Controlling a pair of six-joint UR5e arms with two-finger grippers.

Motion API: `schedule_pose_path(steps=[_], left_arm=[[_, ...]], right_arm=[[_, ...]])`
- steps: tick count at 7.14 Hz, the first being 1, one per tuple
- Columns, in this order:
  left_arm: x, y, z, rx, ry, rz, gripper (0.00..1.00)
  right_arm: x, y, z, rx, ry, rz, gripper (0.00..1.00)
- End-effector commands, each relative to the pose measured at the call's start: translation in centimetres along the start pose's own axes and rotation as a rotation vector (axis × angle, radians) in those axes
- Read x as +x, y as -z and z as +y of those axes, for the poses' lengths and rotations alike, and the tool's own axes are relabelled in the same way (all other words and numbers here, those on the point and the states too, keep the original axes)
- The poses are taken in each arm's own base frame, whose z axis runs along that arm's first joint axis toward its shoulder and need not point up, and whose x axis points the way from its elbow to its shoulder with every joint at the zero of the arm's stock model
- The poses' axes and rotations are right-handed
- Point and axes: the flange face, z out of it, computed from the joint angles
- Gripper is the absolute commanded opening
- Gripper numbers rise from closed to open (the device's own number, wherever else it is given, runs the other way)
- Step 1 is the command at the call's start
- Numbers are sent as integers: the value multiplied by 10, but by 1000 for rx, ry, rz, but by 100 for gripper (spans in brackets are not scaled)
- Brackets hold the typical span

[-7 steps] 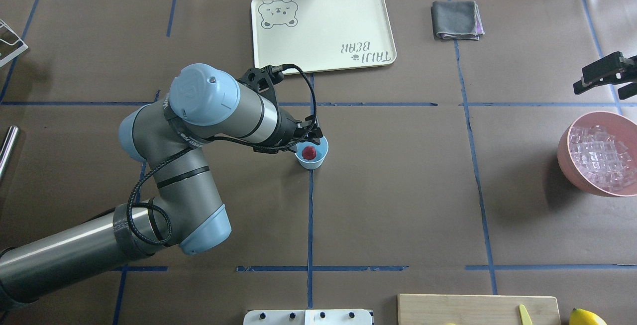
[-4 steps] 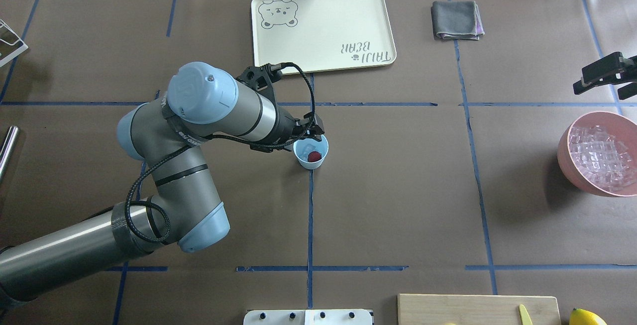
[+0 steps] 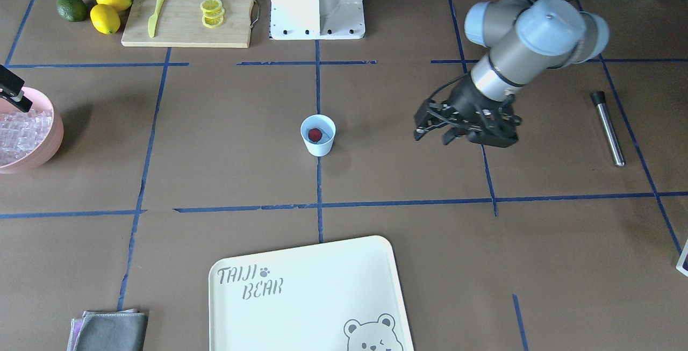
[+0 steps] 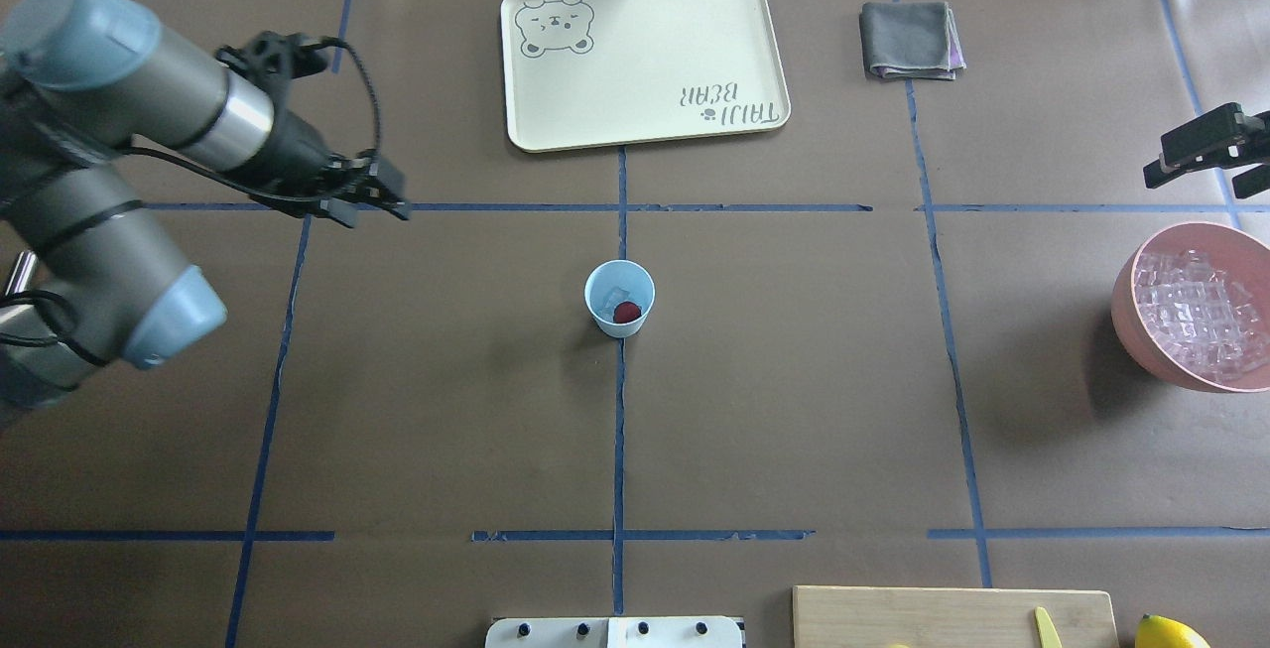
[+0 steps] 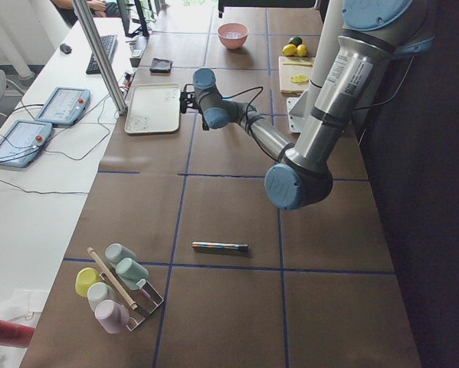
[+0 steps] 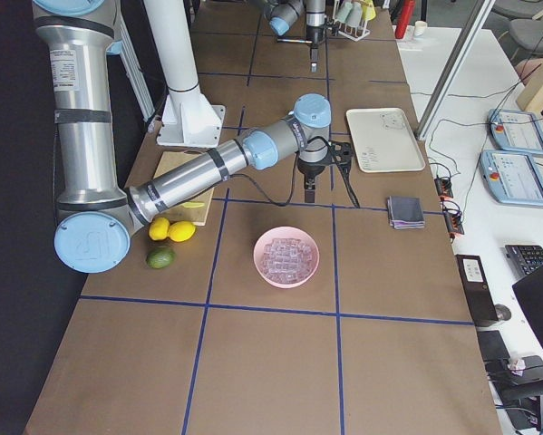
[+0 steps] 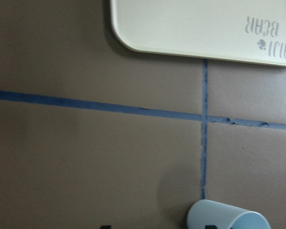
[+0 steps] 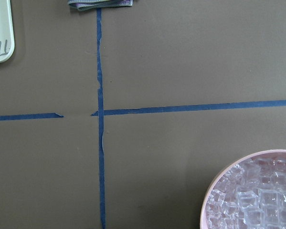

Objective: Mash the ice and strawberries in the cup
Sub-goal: 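Withdraw the left gripper from the cup toward the metal muddler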

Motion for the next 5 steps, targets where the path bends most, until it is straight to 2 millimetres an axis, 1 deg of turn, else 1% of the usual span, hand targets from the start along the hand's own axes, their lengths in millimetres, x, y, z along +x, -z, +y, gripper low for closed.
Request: schedule_pose_path(steps=[1,2,3,4,5], left_arm=[[-188,57,16,-29,-174,-94,73],[-252,77,21,-22,-180,-145,73],[-303,77,22,-33,-104,-179,72],[-337,68,32,-59,-54,-204,73],[-354,63,40,-63,-33,-219,73]], right_arm=[[1,-1,0,-2,-2,1,100],[1,-2,0,-4,-2,2,100],[2,-1,0,-2,-3,2,100],[1,-1,0,-1,-1,4,100],[-1,0,0,1,2,0,100]])
